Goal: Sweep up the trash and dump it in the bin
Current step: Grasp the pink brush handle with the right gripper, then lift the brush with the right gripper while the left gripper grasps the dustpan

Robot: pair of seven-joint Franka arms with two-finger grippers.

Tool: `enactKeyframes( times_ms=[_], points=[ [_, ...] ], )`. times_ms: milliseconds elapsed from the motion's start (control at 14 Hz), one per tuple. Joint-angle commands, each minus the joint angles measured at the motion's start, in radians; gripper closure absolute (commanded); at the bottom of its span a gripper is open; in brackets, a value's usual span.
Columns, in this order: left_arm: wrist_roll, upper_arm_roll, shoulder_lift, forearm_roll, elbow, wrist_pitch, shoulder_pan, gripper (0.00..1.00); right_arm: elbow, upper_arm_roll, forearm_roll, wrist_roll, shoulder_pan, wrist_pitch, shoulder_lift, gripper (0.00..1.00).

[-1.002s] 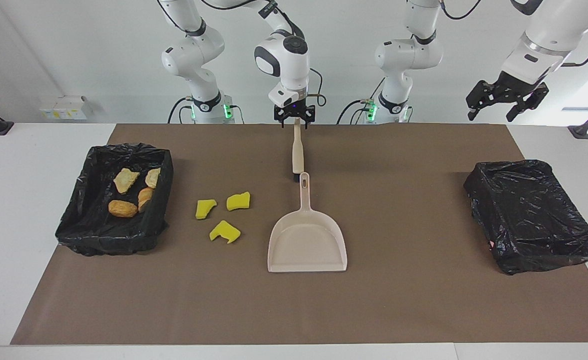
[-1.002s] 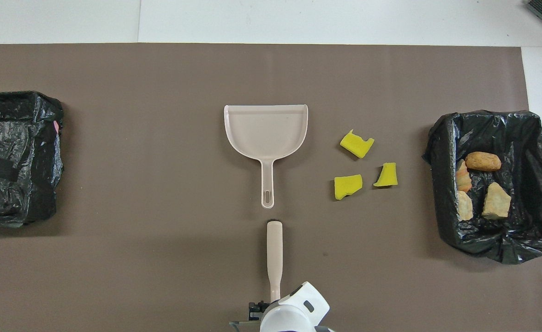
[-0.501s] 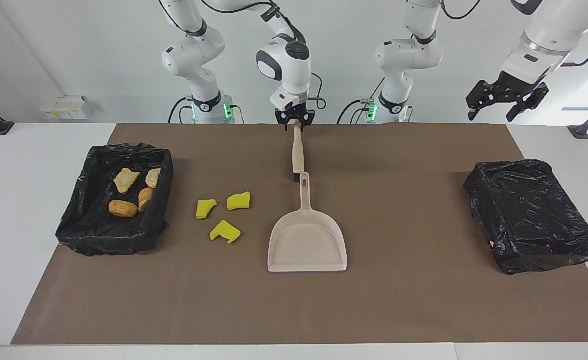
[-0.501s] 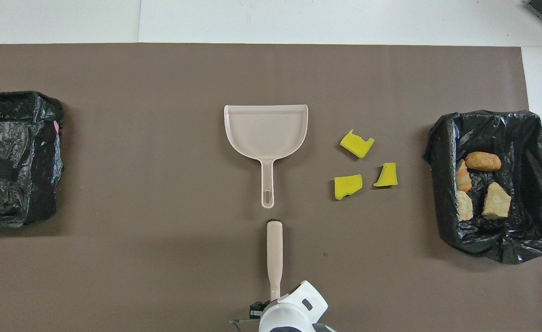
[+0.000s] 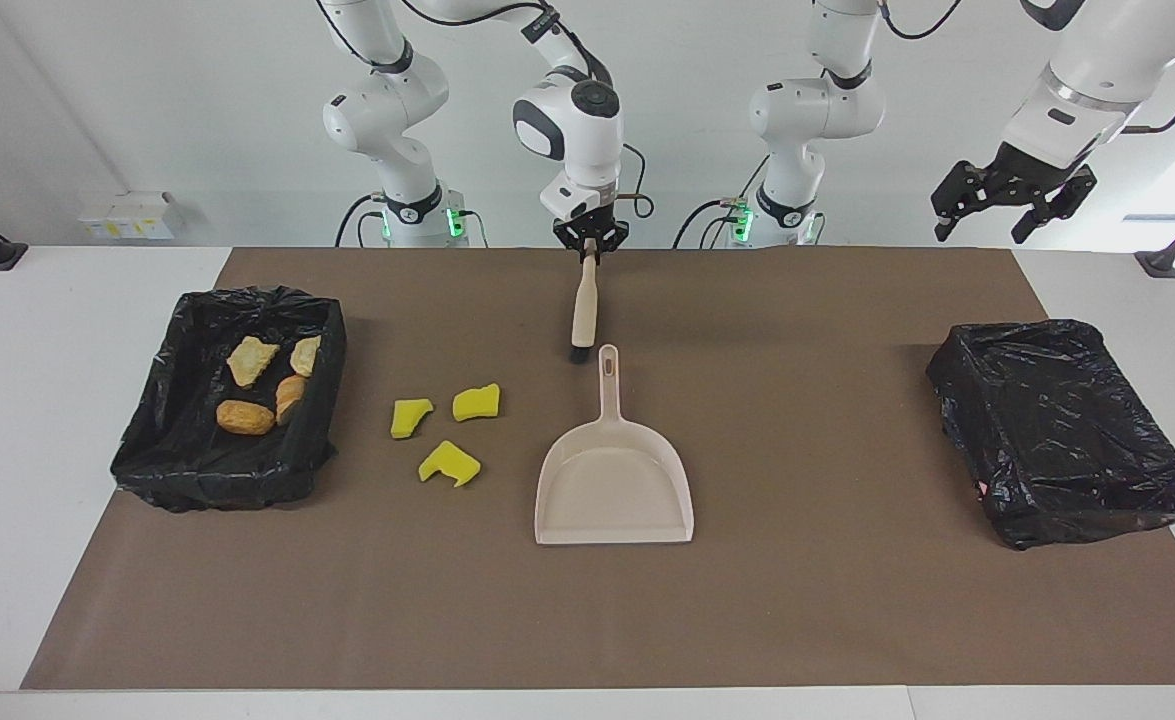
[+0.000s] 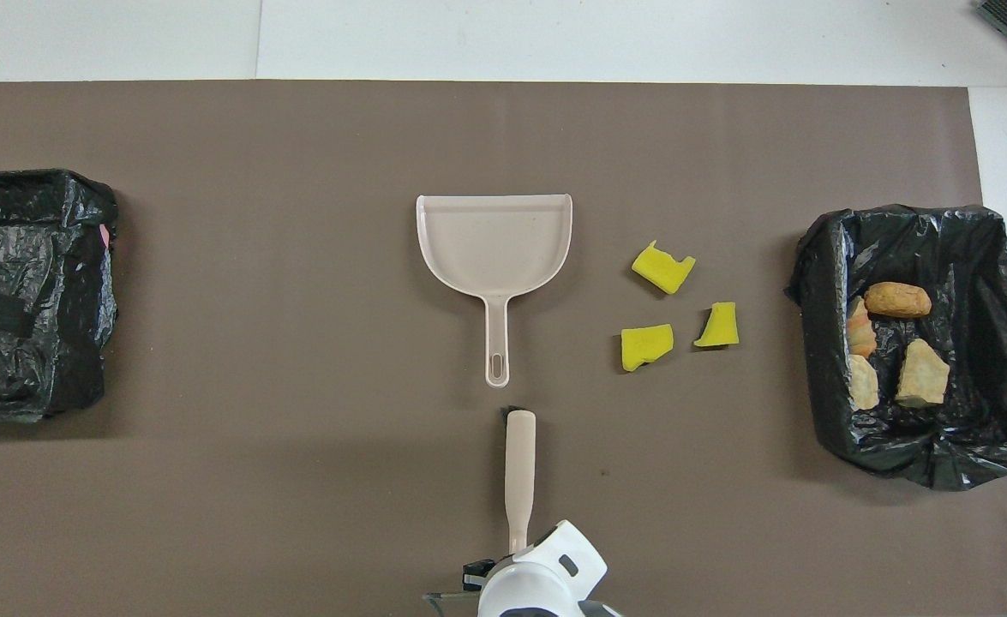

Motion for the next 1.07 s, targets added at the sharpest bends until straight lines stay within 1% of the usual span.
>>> enactKeyframes(
  times_ms=[0, 143, 215, 358, 430, 573, 716, 859, 931, 1002],
  points=[
    [0.001, -0.004, -0.006, 0.005, -0.003, -0.005, 0.011, 0.00, 0.049, -0.002, 0.021, 0.006, -0.009, -0.010, 0.013, 1.00],
    [0.001, -0.004, -0.006, 0.006, -0.003, -0.013, 0.009, 0.00, 0.092, -0.010, 0.021, 0.021, -0.018, -0.101, -0.003, 1.00],
    [0.004, -0.004, -0.007, 0.006, -0.004, -0.015, 0.009, 0.00, 0.110, -0.011, 0.023, 0.014, -0.039, -0.153, -0.022, 1.00],
    [0.007, -0.009, -0.012, 0.002, -0.018, -0.015, -0.006, 0.00, 0.144, -0.013, 0.023, 0.002, -0.101, -0.268, -0.060, 1.00],
    [0.004, -0.018, -0.030, 0.000, -0.043, -0.006, -0.009, 0.00, 0.168, -0.016, 0.021, -0.005, -0.131, -0.328, -0.071, 1.00],
    [-0.006, -0.024, -0.035, -0.041, -0.072, 0.007, -0.061, 0.00, 0.225, -0.016, 0.006, -0.063, -0.211, -0.452, -0.074, 1.00],
    [-0.023, -0.025, -0.029, -0.078, -0.110, 0.072, -0.118, 0.00, 0.237, -0.016, -0.043, -0.110, -0.289, -0.516, -0.074, 1.00],
    [-0.116, -0.025, -0.018, -0.128, -0.158, 0.172, -0.176, 0.00, 0.225, -0.016, -0.089, -0.150, -0.369, -0.537, -0.074, 1.00],
    [-0.170, -0.025, -0.006, -0.135, -0.169, 0.227, -0.221, 0.00, 0.218, -0.016, -0.107, -0.182, -0.406, -0.537, -0.074, 1.00],
    [-0.230, -0.025, 0.026, -0.135, -0.173, 0.291, -0.276, 0.00, 0.204, -0.016, -0.127, -0.225, -0.447, -0.539, -0.072, 1.00]
  ],
)
